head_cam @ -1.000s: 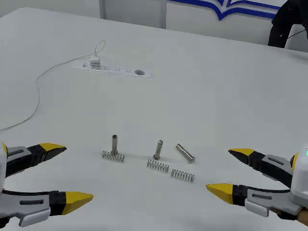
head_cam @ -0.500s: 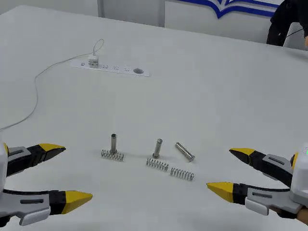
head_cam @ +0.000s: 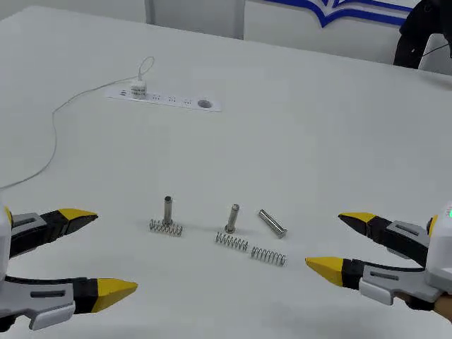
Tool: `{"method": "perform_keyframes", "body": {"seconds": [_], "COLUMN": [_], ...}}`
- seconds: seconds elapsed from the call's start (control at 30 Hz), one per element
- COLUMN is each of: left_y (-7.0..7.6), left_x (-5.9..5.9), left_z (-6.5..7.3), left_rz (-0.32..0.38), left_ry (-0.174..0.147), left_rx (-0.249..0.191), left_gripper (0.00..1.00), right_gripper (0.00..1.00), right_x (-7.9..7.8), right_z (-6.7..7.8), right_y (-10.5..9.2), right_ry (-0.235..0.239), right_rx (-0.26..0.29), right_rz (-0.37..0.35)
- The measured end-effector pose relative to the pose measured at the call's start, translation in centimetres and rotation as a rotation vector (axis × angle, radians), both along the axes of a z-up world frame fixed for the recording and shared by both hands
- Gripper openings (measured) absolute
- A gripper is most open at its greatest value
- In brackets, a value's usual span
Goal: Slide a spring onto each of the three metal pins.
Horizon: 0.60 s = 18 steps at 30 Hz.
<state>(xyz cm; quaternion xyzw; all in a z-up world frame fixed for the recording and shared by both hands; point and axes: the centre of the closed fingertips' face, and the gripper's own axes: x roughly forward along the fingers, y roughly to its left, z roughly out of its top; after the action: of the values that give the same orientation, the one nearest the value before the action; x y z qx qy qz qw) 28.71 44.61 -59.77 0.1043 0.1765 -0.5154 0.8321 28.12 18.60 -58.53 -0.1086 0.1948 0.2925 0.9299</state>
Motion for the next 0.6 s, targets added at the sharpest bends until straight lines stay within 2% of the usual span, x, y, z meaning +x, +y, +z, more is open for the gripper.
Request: {"method": "perform_keyframes", "body": {"seconds": [0.2, 0.33, 0.6], "left_y": [-0.1, -0.1, 0.1], "left_x": [0.0, 0.0, 0.1], "left_z": [0.3, 0.3, 0.3], "left_rz": [0.0, 0.0, 0.002], "left_ry": [-0.004, -0.006, -0.004], "left_rx": [-0.002, -0.002, -0.003], "left_gripper": [0.72, 0.72, 0.71], "right_gripper": [0.56, 0.52, 0.42], "right_x": [1.7, 2.8, 5.0], "right_z": [0.3, 0.2, -0.3], "right_y": [0.1, 0.5, 0.7], "right_ry": [0.013, 0.041, 0.095], "right_rx": [-0.019, -0.028, -0.079], "right_rz": [-0.017, -0.022, -0.045]}}
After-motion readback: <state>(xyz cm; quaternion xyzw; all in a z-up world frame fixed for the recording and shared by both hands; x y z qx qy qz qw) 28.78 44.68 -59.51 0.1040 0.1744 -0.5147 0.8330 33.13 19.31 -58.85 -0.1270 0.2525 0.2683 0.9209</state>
